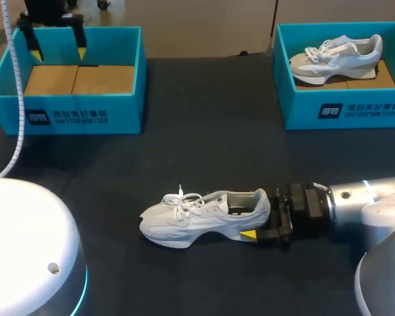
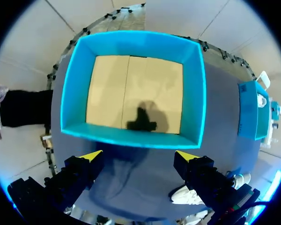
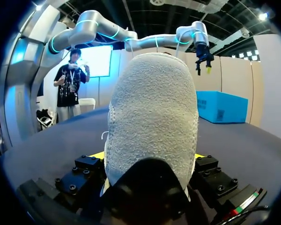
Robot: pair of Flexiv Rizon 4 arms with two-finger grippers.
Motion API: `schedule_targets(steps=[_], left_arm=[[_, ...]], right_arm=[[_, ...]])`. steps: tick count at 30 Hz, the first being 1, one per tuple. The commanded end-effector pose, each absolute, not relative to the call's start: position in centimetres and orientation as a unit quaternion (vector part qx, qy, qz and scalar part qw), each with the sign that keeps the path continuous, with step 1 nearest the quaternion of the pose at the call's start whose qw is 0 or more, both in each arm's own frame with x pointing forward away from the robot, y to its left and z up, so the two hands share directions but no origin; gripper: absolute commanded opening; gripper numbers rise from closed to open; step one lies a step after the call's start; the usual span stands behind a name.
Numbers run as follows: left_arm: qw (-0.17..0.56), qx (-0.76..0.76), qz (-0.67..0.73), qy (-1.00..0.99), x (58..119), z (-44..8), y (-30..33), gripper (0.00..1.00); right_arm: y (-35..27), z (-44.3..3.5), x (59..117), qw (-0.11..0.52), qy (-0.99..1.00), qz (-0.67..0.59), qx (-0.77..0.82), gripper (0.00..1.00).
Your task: Take the shoe out of the shoebox, open the shoe tongue, remove and reinsert the insole, then place the shoe into the shoebox
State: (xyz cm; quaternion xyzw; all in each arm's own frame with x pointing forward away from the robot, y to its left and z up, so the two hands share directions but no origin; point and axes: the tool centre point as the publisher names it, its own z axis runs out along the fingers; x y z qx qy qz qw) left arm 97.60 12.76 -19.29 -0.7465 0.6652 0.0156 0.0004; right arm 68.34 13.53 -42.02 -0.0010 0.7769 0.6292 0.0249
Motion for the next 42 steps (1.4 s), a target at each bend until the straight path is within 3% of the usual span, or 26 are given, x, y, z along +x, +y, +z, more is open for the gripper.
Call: schedule_targets(steps=[1,19,42], left_arm=[[0.051,-0.757,0.008,0.652,92.0,-18.4,10.0,1.00],[0.022,-0.736,-0.006,0.677,79.0,-18.5,1.1,1.00],[0.021,-0.737,0.001,0.675,77.1,-19.1,-1.1,1.00]], right_arm=[[13.9,-42.3,68.2,0.026,0.778,0.628,0.000,0.00],[13.9,-42.3,68.2,0.026,0.778,0.628,0.000,0.00],[13.9,-42.3,68.2,0.026,0.778,0.628,0.000,0.00]])
